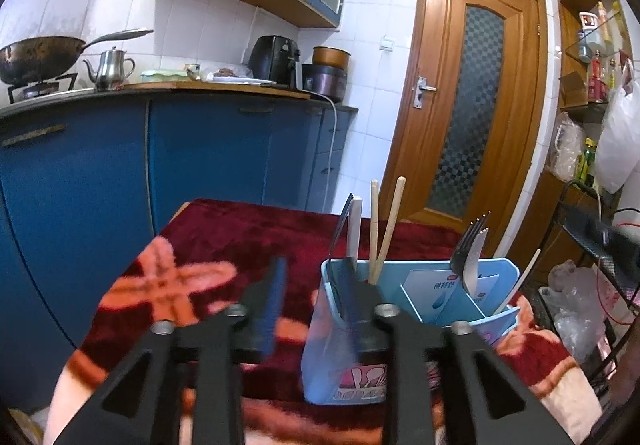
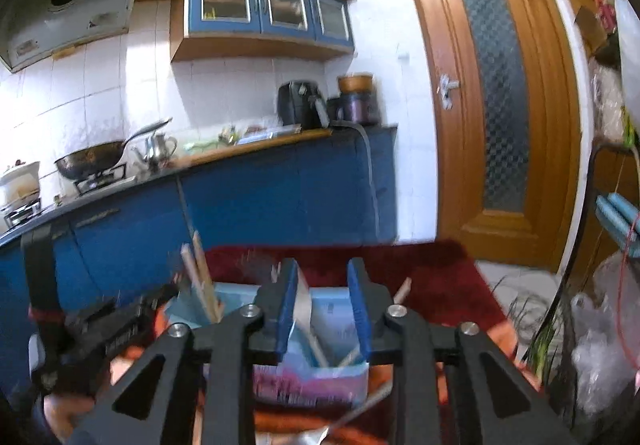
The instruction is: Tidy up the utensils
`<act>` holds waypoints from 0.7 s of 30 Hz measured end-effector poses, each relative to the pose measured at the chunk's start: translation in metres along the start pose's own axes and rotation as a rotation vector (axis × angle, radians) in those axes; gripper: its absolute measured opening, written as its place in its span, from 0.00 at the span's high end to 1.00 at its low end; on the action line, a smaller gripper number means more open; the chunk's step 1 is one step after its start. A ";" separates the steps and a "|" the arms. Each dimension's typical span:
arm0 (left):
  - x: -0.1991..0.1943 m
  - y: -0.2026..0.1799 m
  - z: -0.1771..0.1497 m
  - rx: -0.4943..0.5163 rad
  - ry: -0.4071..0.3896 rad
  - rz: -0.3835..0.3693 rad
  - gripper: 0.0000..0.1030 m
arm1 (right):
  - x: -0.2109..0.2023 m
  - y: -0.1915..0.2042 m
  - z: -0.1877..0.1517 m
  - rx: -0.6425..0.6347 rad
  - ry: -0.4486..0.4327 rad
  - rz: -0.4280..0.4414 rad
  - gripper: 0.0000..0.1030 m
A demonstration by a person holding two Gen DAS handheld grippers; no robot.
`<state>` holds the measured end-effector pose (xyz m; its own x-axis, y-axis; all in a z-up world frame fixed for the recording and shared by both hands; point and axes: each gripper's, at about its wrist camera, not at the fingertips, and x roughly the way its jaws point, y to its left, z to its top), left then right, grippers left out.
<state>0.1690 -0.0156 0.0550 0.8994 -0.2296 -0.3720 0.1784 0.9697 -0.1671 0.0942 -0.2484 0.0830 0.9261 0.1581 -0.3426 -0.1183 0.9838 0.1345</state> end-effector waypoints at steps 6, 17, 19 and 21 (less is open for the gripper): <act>-0.011 0.000 -0.001 0.002 0.013 0.010 0.62 | -0.007 0.010 -0.037 -0.079 0.102 0.015 0.64; -0.039 0.004 -0.016 0.026 0.087 0.056 0.57 | -0.015 0.039 -0.088 -0.370 0.243 0.025 0.59; -0.045 0.004 -0.020 0.028 0.101 0.060 0.57 | -0.012 0.038 -0.094 -0.378 0.275 0.043 0.59; -0.050 0.005 -0.023 0.029 0.109 0.062 0.57 | -0.008 0.039 -0.097 -0.387 0.305 0.055 0.59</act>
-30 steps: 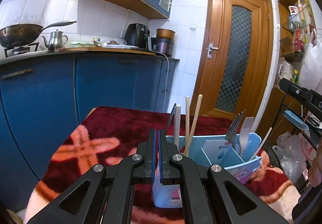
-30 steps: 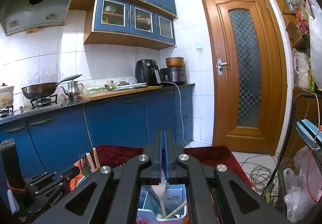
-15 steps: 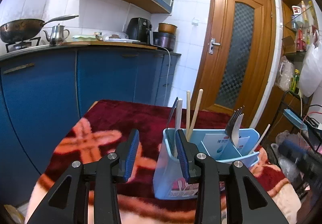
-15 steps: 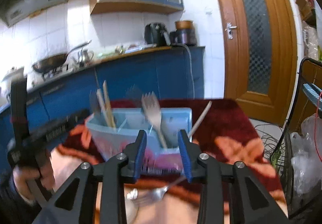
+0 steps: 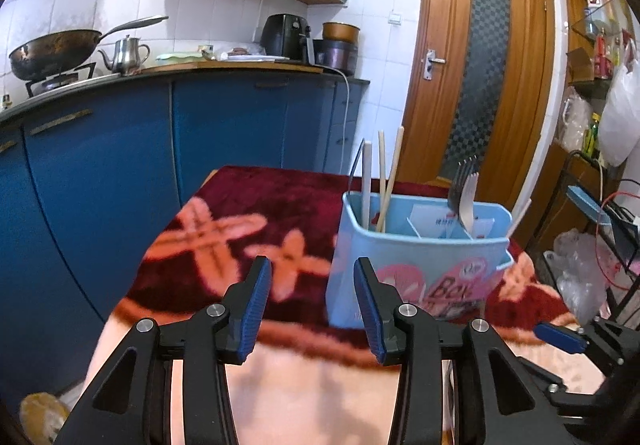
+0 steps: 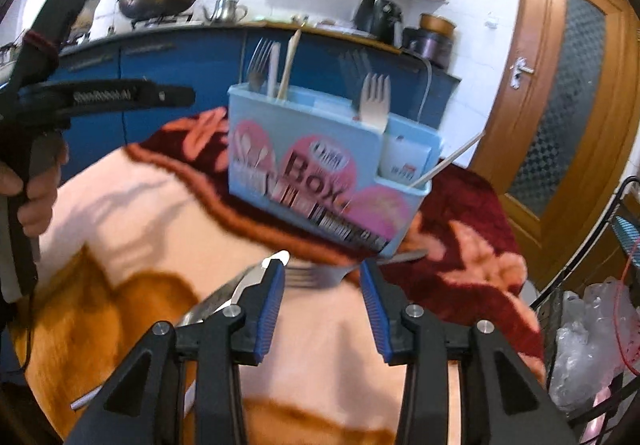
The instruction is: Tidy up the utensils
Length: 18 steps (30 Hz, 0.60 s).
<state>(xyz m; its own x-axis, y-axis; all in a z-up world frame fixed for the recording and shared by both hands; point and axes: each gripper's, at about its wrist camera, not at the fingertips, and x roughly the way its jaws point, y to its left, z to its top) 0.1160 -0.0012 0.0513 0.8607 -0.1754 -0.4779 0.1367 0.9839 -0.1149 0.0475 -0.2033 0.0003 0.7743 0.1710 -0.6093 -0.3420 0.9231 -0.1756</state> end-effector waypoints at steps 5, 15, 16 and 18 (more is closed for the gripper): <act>-0.010 0.002 -0.009 -0.002 0.009 0.003 0.57 | 0.013 0.004 -0.004 -0.029 0.078 -0.005 0.59; -0.010 0.004 -0.015 -0.009 0.029 0.005 0.57 | 0.038 0.011 0.004 -0.114 0.129 -0.044 0.59; -0.009 0.004 -0.015 -0.010 0.030 0.005 0.57 | 0.040 0.011 0.006 -0.121 0.126 -0.046 0.59; -0.009 0.004 -0.016 -0.011 0.031 0.006 0.57 | 0.045 0.012 0.009 -0.137 0.125 -0.048 0.63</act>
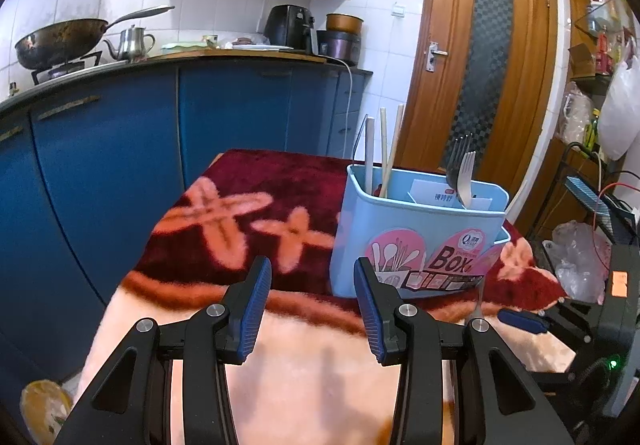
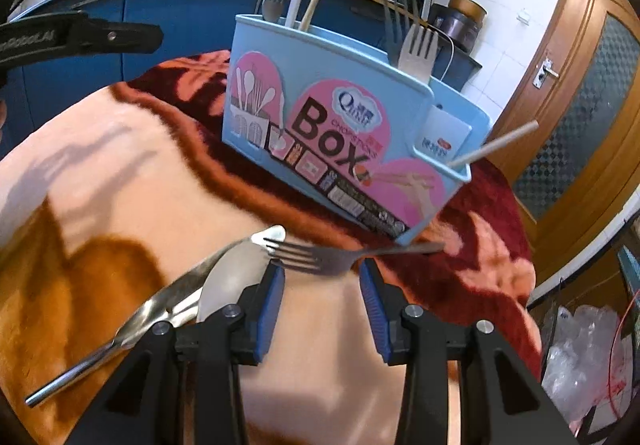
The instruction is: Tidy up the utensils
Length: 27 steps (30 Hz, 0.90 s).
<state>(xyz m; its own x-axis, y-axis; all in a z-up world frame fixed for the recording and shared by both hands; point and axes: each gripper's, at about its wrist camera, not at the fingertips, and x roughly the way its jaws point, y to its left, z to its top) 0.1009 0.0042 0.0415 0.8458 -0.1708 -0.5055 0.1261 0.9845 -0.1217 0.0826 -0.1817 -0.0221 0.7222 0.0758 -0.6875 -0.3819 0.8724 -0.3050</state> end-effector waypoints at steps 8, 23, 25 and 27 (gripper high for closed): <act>0.003 0.000 -0.002 -0.002 0.010 -0.003 0.57 | 0.000 0.005 0.006 -0.049 -0.037 -0.022 0.85; 0.003 -0.003 -0.004 0.002 0.012 -0.008 0.57 | -0.087 -0.076 0.030 0.288 -0.373 -0.162 0.98; 0.003 -0.004 -0.003 0.002 0.012 -0.007 0.57 | -0.096 -0.085 0.034 0.331 -0.397 -0.133 0.98; 0.003 -0.005 -0.003 0.003 0.012 -0.007 0.57 | -0.105 -0.094 0.040 0.380 -0.420 -0.098 0.98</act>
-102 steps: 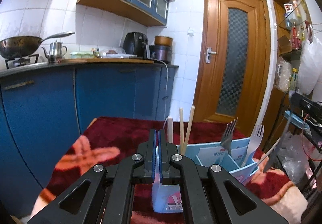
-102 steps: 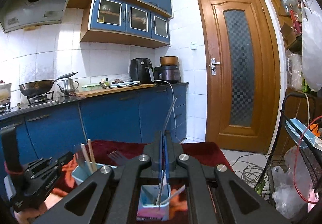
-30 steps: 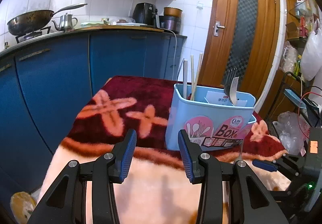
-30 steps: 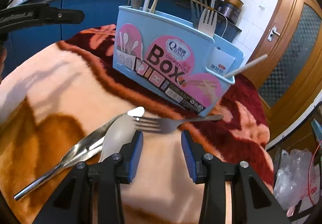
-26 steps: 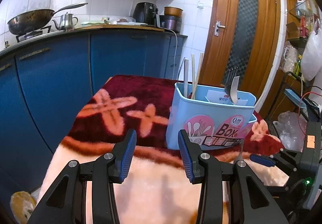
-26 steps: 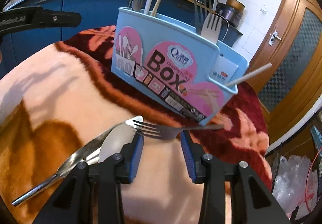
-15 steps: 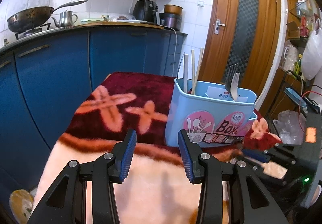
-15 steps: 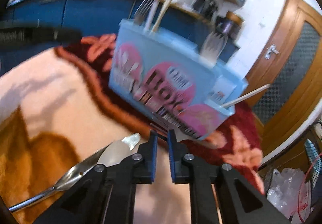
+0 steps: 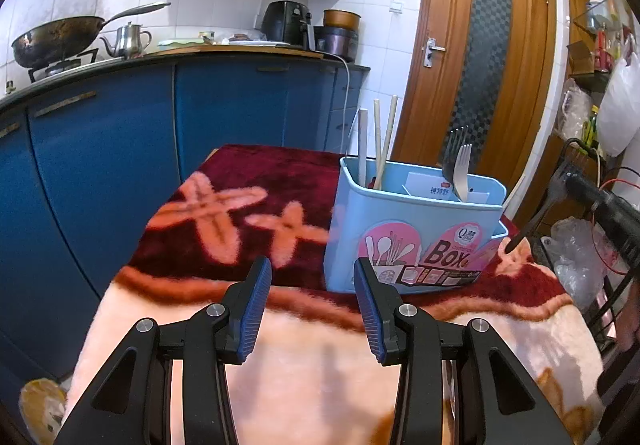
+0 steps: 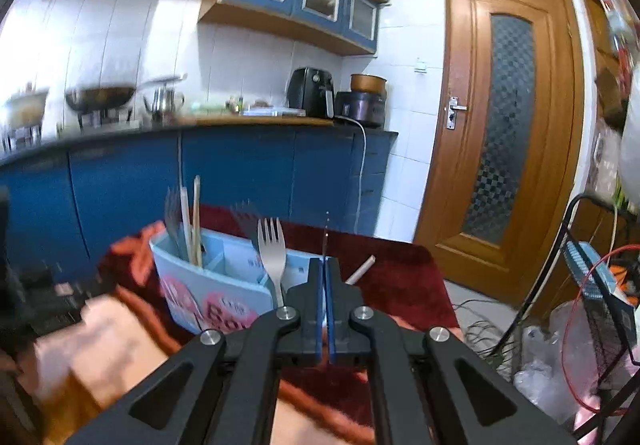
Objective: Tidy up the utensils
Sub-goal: 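Carry the utensil into the blue box and open the right tool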
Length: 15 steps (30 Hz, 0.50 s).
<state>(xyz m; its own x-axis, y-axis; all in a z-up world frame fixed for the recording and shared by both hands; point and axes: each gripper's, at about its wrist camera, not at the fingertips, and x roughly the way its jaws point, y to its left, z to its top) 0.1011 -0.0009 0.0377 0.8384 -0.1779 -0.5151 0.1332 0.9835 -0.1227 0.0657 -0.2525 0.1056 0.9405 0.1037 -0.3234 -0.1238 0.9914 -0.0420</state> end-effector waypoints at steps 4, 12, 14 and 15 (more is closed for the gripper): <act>0.002 -0.003 0.000 0.002 0.004 -0.002 0.57 | -0.006 -0.009 0.016 0.102 -0.037 0.047 0.98; 0.005 -0.007 -0.002 0.010 0.011 -0.004 0.57 | 0.004 -0.012 0.026 0.219 -0.081 0.065 0.97; 0.005 -0.007 -0.003 0.010 0.013 -0.005 0.57 | 0.009 -0.012 0.026 0.247 -0.080 0.079 0.97; 0.005 -0.007 -0.003 0.010 0.014 -0.004 0.57 | 0.010 -0.012 0.026 0.254 -0.081 0.081 0.97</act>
<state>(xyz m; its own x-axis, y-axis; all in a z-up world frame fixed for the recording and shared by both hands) 0.1030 -0.0090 0.0336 0.8301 -0.1827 -0.5268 0.1423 0.9829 -0.1165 0.0852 -0.2613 0.1278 0.9542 0.1798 -0.2392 -0.1263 0.9667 0.2227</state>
